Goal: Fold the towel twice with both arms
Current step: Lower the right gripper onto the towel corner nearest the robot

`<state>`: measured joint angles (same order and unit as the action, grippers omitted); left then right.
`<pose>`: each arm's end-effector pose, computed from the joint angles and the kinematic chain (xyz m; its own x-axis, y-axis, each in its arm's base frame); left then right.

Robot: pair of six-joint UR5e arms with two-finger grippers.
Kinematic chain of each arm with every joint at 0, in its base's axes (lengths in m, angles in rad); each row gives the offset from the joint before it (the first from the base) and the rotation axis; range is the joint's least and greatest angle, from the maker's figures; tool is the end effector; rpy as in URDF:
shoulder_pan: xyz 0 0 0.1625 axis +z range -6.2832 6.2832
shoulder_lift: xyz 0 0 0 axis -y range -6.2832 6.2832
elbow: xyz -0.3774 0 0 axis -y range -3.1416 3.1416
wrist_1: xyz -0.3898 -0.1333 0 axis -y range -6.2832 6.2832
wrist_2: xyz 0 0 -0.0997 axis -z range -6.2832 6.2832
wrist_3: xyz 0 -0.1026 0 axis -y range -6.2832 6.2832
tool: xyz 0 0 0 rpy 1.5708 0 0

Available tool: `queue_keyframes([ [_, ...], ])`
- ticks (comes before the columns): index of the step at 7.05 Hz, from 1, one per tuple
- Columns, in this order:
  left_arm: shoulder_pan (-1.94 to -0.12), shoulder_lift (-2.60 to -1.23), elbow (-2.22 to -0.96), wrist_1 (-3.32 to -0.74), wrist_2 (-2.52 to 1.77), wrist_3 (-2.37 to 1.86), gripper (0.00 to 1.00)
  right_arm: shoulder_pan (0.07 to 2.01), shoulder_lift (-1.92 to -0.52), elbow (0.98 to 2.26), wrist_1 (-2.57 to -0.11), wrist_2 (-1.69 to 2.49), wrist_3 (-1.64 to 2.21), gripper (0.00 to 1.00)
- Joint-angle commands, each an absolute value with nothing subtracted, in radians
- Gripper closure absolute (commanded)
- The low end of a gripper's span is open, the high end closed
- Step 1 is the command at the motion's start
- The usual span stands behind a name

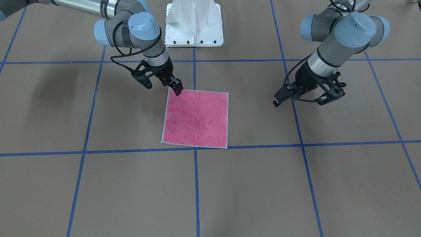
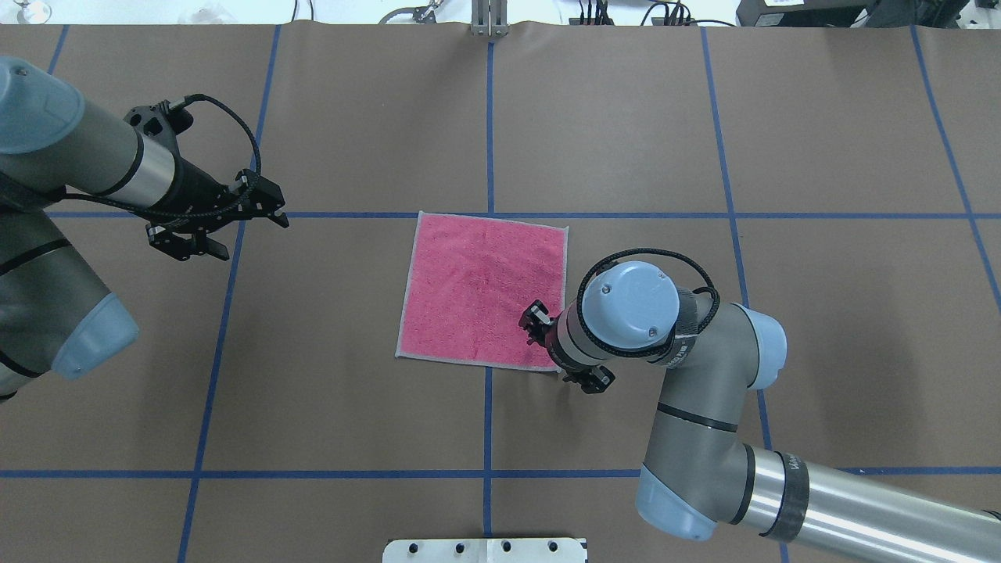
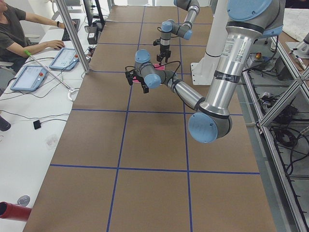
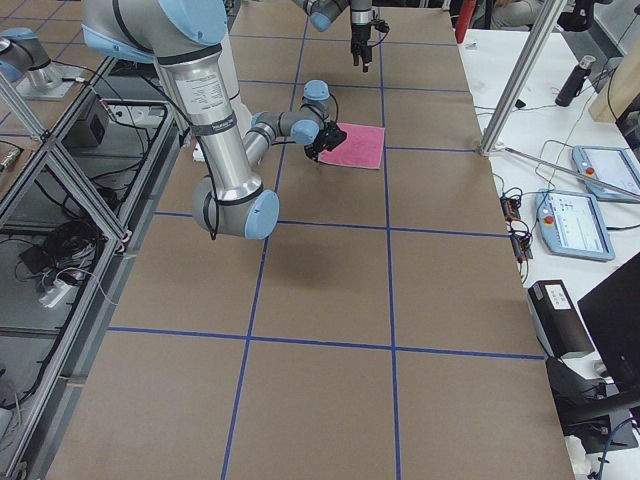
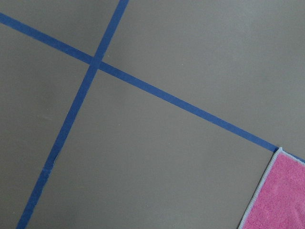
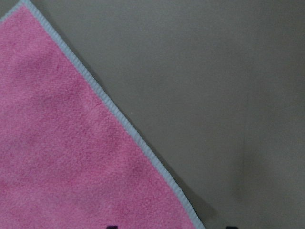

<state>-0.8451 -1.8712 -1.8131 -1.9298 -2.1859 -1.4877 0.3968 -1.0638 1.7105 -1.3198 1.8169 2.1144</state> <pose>0.3249 -0.4778 0.2955 0.4360 -0.3893 -0.8114 0.2753 0.9161 -0.2916 -0.5432 -0.3450 0.2416 0.3891 0.7069 0.5906 -0.4678 0.7040 -0.5344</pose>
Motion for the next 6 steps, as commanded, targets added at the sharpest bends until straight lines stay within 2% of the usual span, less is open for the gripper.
queue_keyframes([
  [1, -0.845, -1.870, -1.813, -1.930, -2.186, -1.488, 0.00, 0.382, -1.068, 1.710, -1.321, 1.796, 2.134, 0.37],
  [3, -0.845, -1.870, -1.815, -1.930, -2.186, -1.488, 0.00, 0.382, -1.066, 1.712, -1.321, 1.793, 2.164, 0.64],
  [5, -0.844, -1.870, -1.815, -1.930, -2.186, -1.488, 0.00, 0.382, -1.074, 1.713, -1.321, 1.787, 2.164, 0.67],
  [6, -0.844, -1.870, -1.815, -1.930, -2.186, -1.488, 0.00, 0.382, -1.074, 1.716, -1.321, 1.786, 2.164, 0.75],
])
